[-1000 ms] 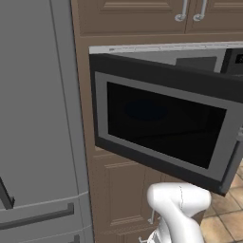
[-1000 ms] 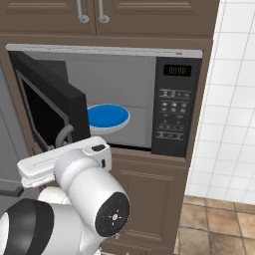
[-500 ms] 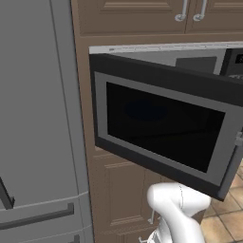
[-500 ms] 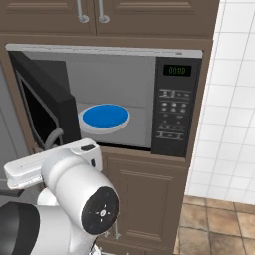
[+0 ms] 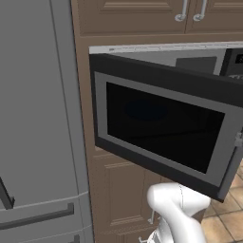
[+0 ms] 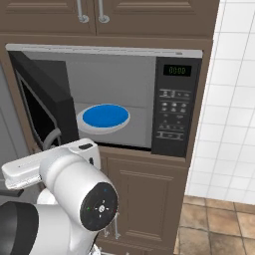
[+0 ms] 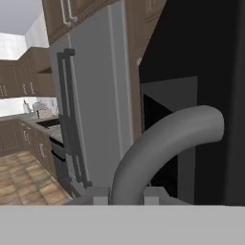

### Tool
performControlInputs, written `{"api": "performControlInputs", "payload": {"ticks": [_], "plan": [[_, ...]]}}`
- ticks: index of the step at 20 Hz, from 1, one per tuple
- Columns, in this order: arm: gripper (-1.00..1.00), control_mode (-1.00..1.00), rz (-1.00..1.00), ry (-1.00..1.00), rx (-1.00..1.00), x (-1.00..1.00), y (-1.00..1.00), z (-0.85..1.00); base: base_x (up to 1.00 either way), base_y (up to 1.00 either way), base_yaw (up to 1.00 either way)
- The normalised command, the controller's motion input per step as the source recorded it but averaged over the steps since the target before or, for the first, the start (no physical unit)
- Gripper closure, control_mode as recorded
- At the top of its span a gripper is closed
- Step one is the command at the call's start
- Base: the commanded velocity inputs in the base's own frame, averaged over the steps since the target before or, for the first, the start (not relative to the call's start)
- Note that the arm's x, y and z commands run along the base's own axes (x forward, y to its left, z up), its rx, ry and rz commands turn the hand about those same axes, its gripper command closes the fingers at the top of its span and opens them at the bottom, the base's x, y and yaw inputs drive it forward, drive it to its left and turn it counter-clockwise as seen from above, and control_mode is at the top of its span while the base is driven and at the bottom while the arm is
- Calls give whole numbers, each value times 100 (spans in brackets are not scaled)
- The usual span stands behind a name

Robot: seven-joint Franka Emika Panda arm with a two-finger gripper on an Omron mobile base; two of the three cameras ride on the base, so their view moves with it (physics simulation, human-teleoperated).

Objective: Pick the potato from the counter and place it in the microwave. Then turn on the microwave.

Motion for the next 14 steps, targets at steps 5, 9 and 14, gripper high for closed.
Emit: {"api": "performControlInputs", "payload": {"ticks": [5, 9, 14], "plan": [[100, -100, 0, 0, 0, 0, 0, 0, 0, 0, 0], [-100, -100, 0, 0, 0, 0, 0, 0, 0, 0, 0], [-100, -100, 0, 0, 0, 0, 0, 0, 0, 0, 0]]}}
